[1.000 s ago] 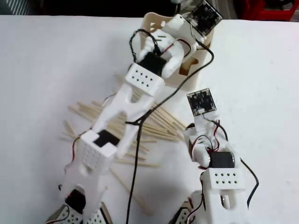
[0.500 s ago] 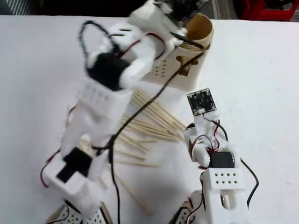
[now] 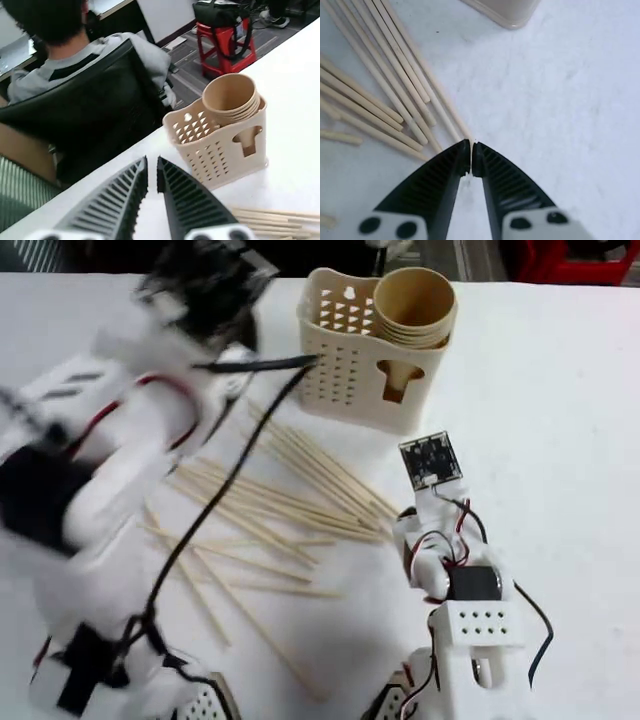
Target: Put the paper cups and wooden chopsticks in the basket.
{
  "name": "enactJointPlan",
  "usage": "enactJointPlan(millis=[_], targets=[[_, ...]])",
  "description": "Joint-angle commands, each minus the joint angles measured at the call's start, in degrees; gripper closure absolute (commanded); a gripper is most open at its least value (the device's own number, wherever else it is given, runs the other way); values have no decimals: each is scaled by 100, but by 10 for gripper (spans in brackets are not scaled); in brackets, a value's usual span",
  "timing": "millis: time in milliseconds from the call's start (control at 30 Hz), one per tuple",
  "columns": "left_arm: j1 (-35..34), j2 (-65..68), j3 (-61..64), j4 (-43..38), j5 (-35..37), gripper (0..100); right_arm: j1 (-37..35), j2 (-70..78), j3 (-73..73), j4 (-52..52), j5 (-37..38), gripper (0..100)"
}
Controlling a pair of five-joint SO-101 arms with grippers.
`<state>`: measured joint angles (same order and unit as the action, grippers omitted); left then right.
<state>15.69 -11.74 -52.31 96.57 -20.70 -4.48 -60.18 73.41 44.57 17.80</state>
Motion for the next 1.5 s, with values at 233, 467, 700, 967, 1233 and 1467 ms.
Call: enactJointPlan(millis=[233,467,700,967,1233,1467], targets=[[-1288,-2141,1538,554,396,940,-136,-92,-193,-13,9,976],[-2237,-3451,4299,-211,440,940,-303,-84,-1371,1042,18,921],[-3196,-5095,7701,-1820,633,939,-1262,-75,-2286,2009,738,918],[-3468,-6782,10857,-3077,747,938,-1736,1182,-3437,2615,756,853],[-3582,-7662,12888,-3912,475,933,-2070,3389,-4782,2721,993,809],[-3785,-8119,13582,-3982,352,846,-2334,5437,-5916,2536,1301,807]])
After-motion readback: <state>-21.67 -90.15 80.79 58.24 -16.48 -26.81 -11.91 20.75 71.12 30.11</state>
